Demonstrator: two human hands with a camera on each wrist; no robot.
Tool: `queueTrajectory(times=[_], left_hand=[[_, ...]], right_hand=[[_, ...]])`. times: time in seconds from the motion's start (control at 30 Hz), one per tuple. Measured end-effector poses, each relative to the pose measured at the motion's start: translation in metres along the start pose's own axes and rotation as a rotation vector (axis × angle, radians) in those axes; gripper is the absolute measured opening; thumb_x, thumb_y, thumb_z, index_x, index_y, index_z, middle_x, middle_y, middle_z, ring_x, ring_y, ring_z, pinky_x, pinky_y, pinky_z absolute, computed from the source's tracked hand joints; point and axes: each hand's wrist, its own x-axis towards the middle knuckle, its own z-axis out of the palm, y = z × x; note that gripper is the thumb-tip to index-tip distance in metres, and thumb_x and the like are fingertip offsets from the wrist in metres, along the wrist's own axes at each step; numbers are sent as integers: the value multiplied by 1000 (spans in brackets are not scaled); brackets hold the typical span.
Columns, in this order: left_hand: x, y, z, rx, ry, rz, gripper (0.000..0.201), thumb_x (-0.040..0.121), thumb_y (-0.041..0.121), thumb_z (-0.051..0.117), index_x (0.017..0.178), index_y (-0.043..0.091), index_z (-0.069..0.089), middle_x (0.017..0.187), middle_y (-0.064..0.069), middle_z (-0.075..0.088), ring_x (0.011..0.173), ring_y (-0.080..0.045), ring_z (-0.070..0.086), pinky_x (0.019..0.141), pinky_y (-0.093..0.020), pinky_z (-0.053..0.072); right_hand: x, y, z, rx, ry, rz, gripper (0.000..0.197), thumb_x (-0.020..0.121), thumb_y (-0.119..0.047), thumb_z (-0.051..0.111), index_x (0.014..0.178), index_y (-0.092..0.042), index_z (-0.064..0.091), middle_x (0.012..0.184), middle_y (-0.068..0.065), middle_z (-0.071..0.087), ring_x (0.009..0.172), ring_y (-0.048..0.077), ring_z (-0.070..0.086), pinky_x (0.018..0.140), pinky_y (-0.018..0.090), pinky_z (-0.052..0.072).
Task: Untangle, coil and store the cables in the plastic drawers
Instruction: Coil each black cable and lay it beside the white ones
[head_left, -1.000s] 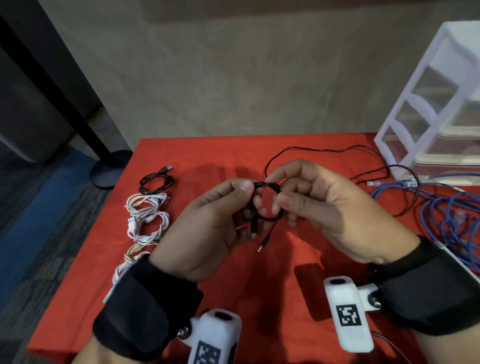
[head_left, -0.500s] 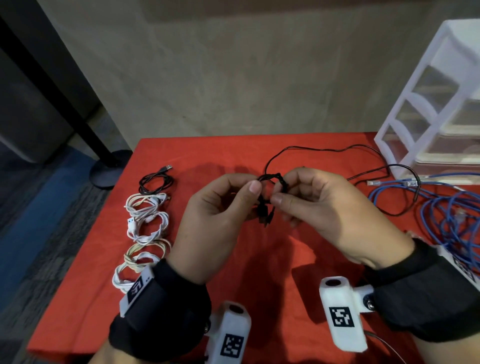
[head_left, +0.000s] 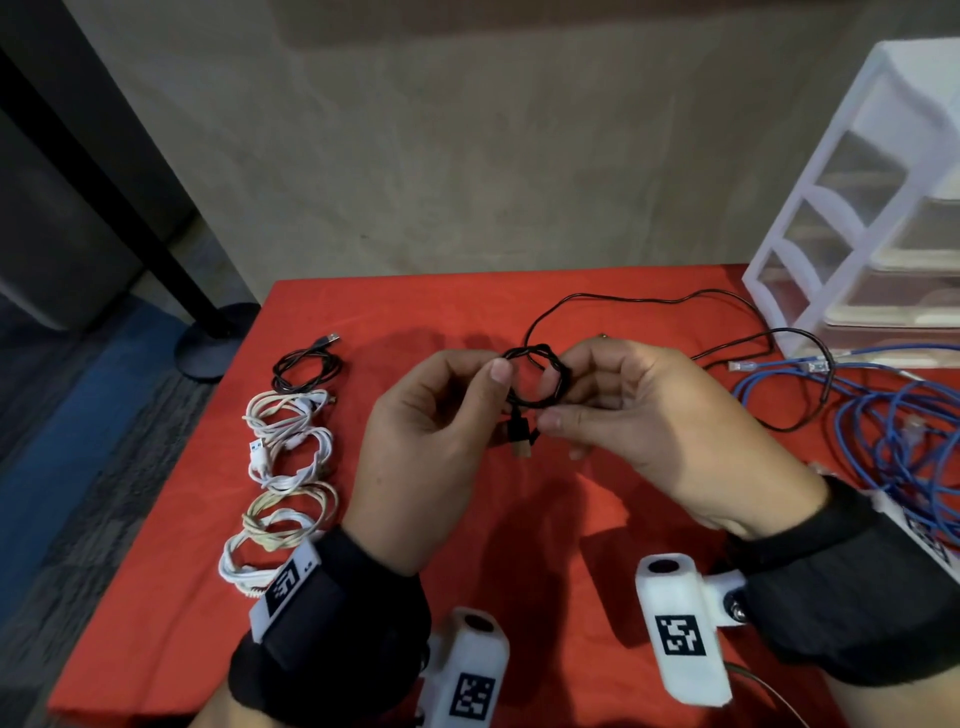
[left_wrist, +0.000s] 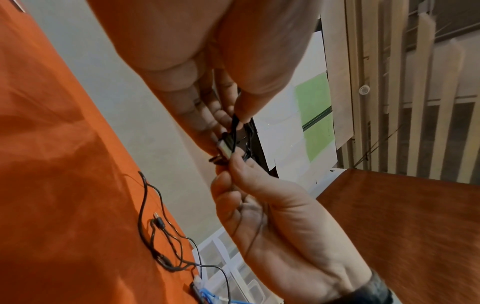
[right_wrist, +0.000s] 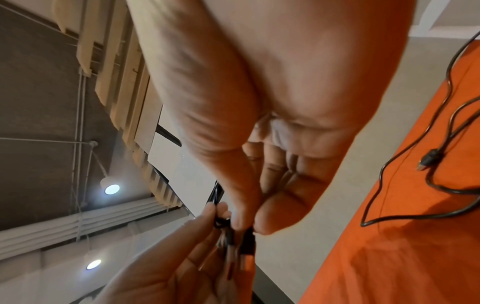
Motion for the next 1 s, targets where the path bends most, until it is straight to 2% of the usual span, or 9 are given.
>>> queueTrajectory(times=[0.1,0.23,0.33,0.43,0.57,0.7,0.83,0.93,1.0], left_hand=[[0,-4,-2,83,7,3,18,92,34,72,90,16,74,85,-7,73,82,-20,67,85,-60,58],[2,-9,-6,99,24,29,19,93,34,67,95,16,75,94,-9,76,95,-37,71,86,-63,55],[2,-8,-5,121,44,35,16,93,33,69,94,18,77,91,-4,77,92,-27,72,88,-61,56],[-1,-10,-2,183,43,77,9,95,28,71,94,21,77,89,2,76,87,-16,71,86,-56,57],[-5,-17,4,255,95,187,10,94,32,69,95,23,73,98,4,66,93,-25,67,81,-55,57],[-7,-17,12,20,60,21,19,96,27,61,98,10,68,100,-13,73,94,-23,69,88,-55,59],[-6,-14,13,-65,90,-18,19,96,30,60,98,12,68,99,-15,74,92,-25,67,91,-53,57],[-5,-14,13,-117,96,-17,19,97,30,61,98,12,68,100,-23,71,92,-32,66,88,-49,55],[-4,-13,12,-166,83,-30,14,98,29,61,96,17,68,95,-19,69,87,-28,61,84,-45,51]], right_hand=[[0,1,4,107,82,-13,18,85,9,72,95,-6,70,85,26,70,70,28,68,66,29,56],[0,-2,8,384,71,2,30,84,8,69,113,3,65,103,24,70,91,27,70,81,29,59],[0,-3,10,499,133,4,26,77,0,74,102,-3,67,102,21,71,96,29,69,89,33,60],[1,-2,11,552,180,29,17,81,6,70,94,-5,65,96,20,72,90,28,71,81,30,61],[2,-4,15,552,256,-1,21,86,15,63,89,-6,63,88,14,71,82,24,69,84,32,56],[1,-5,20,616,272,-15,24,87,18,59,90,-6,60,89,17,67,81,23,68,81,30,55],[1,-5,20,651,224,8,24,89,16,57,92,-8,60,93,21,65,87,24,67,80,29,55],[1,-5,22,611,201,-6,26,90,16,57,90,-10,59,88,13,64,79,17,64,74,25,53],[1,-5,21,534,179,-49,27,90,16,57,91,-11,60,87,11,62,75,15,59,69,25,49]])
